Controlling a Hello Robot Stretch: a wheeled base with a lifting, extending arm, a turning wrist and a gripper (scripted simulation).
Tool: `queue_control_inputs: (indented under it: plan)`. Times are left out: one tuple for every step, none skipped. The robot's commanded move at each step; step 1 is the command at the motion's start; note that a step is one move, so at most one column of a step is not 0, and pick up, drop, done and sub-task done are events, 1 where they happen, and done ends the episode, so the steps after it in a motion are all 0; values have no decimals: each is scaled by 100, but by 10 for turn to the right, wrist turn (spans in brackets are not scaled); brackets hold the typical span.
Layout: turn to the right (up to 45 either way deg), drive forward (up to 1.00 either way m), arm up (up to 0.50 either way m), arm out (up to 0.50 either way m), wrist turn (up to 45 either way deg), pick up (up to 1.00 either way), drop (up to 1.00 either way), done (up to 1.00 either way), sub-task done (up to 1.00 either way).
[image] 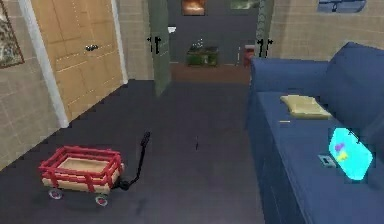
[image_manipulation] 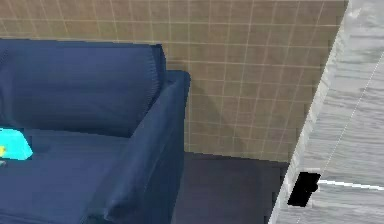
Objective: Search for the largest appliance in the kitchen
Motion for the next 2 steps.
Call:
queue_control_inputs:
  plan:
    - [90, 0, 0, 0, 0, 0, 0, 0, 0]
    - [0, 100, 0, 0, 0, 0, 0, 0, 0]
